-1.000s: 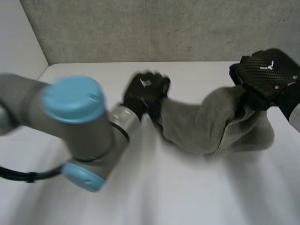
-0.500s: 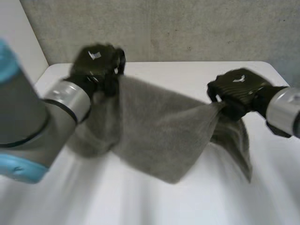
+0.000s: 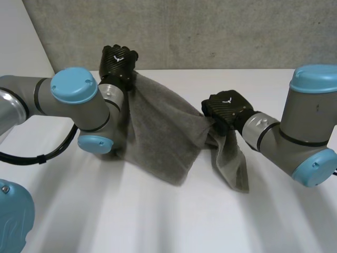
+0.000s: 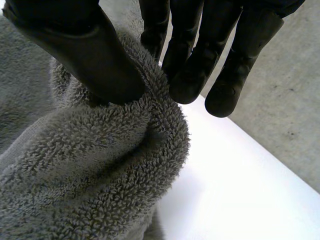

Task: Fold the towel.

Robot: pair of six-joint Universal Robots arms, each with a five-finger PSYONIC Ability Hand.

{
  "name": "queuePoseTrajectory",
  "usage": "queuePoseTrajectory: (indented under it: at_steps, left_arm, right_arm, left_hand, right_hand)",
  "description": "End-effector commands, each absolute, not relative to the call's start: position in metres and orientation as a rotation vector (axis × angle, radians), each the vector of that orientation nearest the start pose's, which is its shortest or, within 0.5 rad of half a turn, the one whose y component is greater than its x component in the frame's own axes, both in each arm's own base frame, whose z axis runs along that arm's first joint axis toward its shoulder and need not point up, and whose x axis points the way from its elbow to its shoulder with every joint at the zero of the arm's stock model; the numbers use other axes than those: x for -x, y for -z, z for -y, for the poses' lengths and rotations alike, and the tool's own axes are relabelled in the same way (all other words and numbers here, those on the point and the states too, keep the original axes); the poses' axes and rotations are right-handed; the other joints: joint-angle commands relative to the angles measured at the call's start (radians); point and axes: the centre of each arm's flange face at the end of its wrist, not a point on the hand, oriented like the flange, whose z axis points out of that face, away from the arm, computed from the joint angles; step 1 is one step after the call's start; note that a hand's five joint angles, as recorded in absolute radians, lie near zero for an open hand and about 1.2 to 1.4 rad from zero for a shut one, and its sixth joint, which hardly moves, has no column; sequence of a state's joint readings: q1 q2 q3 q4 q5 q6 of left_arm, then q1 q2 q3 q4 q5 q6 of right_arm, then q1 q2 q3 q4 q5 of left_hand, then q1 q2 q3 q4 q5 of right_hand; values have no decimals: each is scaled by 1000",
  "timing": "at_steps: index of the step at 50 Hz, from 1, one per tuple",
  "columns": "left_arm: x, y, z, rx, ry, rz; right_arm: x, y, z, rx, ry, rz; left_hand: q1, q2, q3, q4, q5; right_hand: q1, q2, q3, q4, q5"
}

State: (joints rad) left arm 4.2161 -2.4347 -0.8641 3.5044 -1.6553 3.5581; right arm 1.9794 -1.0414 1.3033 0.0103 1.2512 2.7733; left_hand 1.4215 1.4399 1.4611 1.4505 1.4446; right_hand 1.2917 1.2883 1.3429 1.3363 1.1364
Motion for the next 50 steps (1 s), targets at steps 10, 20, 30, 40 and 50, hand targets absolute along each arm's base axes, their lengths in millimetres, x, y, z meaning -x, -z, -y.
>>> queuePoseTrajectory:
  at_steps: [10, 20, 30, 40, 50]
  left_arm:
    - [340, -204, 303, -993, 2267, -1928]
    - [336, -192, 205, -1212, 2192, -2071]
    - [344, -163, 162, -1305, 2120, -2284]
    - [358, -140, 172, -1341, 2036, -2334]
    - [362, -121, 176, -1379, 1927, -2376]
  right_arm:
    - [-295, -187, 295, 1072, 1739, -2152]
    - [-291, -186, 297, 1064, 1746, -2179]
    - [-290, -181, 292, 1119, 1733, -2188]
    - [-290, -178, 289, 1131, 1714, -2196]
    - [-289, -178, 291, 1127, 1719, -2197]
  left_hand:
    - [-1217, -1235, -1256, -1246, -1415]
    - [-1073, -1091, -1113, -1102, -1271]
    - [-821, -839, -860, -850, -1018]
    - [-826, -845, -866, -855, -1024]
    - [-838, -856, -878, -867, -1036]
  right_hand:
    - [105, 108, 53, 60, 85]
    - [105, 108, 53, 60, 85]
    - [105, 108, 53, 60, 85]
    - [105, 108, 53, 60, 85]
    - [105, 108, 53, 60, 85]
